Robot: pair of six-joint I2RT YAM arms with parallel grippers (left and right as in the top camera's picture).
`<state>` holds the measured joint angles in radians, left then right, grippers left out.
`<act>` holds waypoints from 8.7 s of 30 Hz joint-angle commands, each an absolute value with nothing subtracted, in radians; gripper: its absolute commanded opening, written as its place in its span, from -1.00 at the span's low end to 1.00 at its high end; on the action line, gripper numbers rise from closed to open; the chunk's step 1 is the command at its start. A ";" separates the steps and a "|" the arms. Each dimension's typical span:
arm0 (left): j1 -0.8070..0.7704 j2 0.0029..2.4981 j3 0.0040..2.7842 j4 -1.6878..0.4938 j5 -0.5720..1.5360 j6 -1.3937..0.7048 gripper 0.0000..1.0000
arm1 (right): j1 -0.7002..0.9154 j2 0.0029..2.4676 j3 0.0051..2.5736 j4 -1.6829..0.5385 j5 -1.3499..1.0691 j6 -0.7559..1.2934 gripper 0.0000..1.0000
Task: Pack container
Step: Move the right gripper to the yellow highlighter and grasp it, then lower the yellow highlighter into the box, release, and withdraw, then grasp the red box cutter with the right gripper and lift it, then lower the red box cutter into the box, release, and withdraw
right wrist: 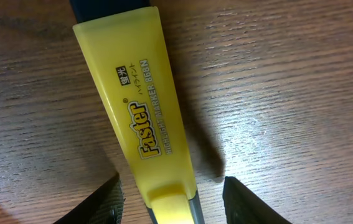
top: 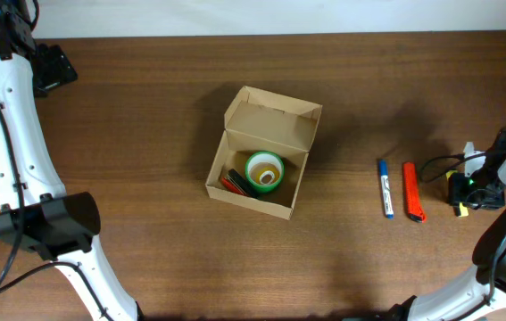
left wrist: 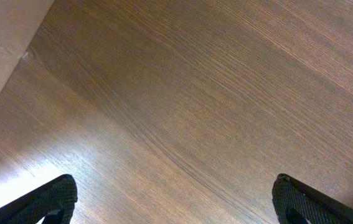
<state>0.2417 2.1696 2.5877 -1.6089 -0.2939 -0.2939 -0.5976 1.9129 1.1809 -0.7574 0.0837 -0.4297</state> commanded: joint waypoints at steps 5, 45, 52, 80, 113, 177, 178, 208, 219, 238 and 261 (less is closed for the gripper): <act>0.245 2.186 2.585 -1.610 -0.291 -0.290 0.99 | -0.588 1.970 1.168 -0.739 0.109 -0.407 -0.63; 0.245 2.186 2.585 -1.610 -0.291 -0.290 0.99 | 0.435 1.479 1.539 -1.113 -0.114 -0.512 -0.93; 0.245 2.186 2.585 -1.610 -0.291 -0.290 0.99 | 0.471 1.726 1.539 -1.103 -0.064 -0.618 -0.93; 0.245 2.186 2.585 -1.609 -0.291 -0.290 0.99 | 0.662 1.982 1.539 -1.014 -0.068 -0.590 -0.93; 0.245 2.186 2.585 -1.610 -0.291 -0.290 0.99 | 0.399 1.755 1.744 -0.906 0.229 -0.094 -0.51; 0.245 2.186 2.585 -1.609 -0.291 -0.290 0.99 | -0.325 1.840 1.113 -0.831 -0.070 -0.190 -0.93; 0.245 2.186 2.585 -1.609 -0.291 -0.290 0.99 | -0.325 1.839 1.142 -0.851 -0.088 -0.189 -0.93; 0.245 2.186 2.585 -1.610 -0.291 -0.290 0.99 | 0.564 1.756 1.868 -1.246 -0.110 -0.425 -0.93; 0.245 2.186 2.585 -1.610 -0.291 -0.290 0.99 | 0.660 1.932 1.709 -1.214 -0.086 -0.489 -0.93; 0.245 2.186 2.585 -1.610 -0.291 -0.290 0.99 | 0.659 2.039 1.604 -1.177 -0.123 -0.612 -0.93; 0.245 2.186 2.585 -1.610 -0.291 -0.290 0.99 | 0.622 1.943 1.665 -1.011 0.058 -0.324 0.58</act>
